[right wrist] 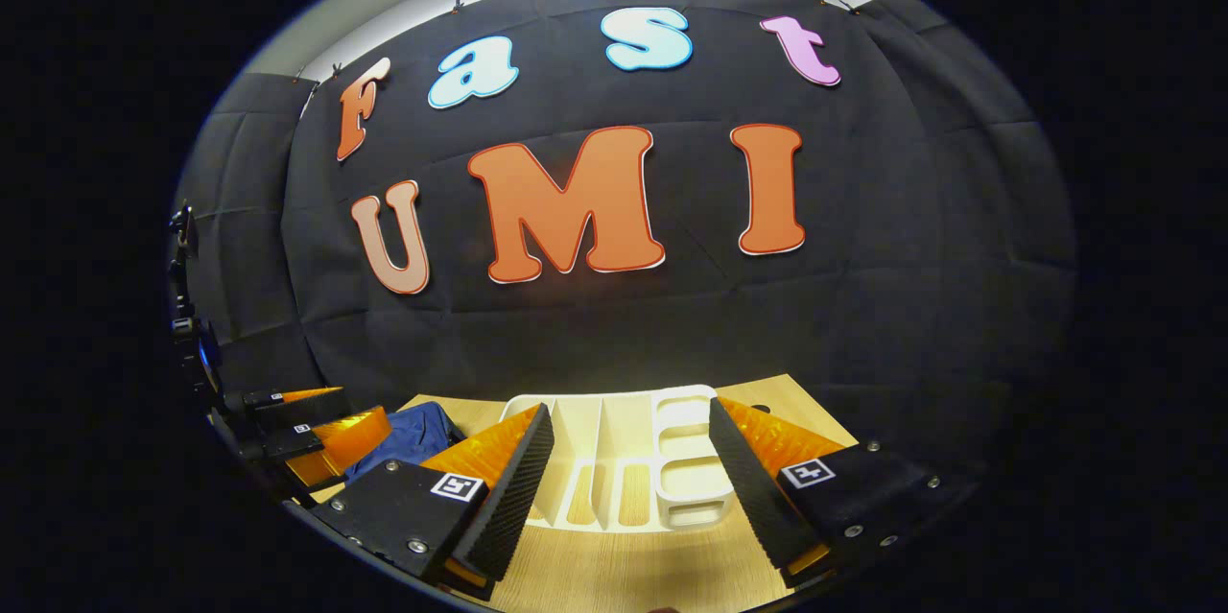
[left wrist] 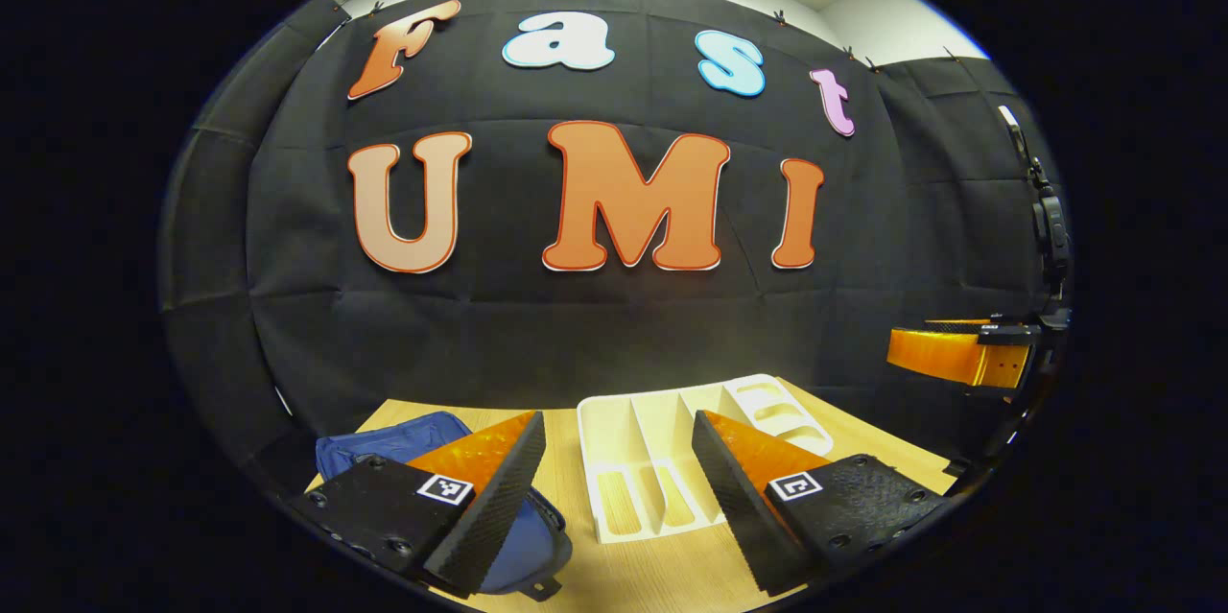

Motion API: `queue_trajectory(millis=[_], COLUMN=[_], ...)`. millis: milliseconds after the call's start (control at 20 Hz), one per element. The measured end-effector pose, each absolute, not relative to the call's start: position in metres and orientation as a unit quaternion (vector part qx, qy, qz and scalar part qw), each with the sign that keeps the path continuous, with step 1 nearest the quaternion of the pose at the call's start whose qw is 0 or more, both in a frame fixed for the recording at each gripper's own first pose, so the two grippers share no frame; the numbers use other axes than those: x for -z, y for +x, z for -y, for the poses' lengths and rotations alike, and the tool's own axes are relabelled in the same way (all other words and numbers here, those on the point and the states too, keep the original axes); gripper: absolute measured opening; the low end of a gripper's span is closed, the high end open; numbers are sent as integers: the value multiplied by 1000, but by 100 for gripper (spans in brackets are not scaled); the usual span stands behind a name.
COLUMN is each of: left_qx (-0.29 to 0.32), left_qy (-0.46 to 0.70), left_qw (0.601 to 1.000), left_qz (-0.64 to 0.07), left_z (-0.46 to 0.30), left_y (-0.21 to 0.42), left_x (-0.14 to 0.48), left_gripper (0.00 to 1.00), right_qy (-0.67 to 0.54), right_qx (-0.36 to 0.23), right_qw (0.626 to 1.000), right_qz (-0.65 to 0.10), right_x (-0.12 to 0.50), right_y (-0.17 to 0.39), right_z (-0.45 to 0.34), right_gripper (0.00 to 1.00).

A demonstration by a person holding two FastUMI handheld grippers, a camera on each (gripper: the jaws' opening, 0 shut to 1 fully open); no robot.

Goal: Open the schoolbag, grab two books from the bookshelf and put them into the schoolbag.

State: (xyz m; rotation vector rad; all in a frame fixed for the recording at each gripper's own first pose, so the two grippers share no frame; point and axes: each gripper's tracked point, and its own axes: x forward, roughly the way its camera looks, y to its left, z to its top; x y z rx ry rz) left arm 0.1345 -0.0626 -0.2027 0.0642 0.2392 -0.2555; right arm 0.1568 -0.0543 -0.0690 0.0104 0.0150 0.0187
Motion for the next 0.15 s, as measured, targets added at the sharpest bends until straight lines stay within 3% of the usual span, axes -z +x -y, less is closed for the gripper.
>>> queue_trajectory(millis=[150], left_qx=[125], left_qy=[33], left_qw=[984], left_qz=[-122], left_z=[59], left_y=[134], left_x=[200], left_gripper=[95], right_qy=[5], right_qx=[-15], right_qw=[1000], right_qz=[-9], right_x=[70], right_y=[156], right_z=[53], right_gripper=[97])
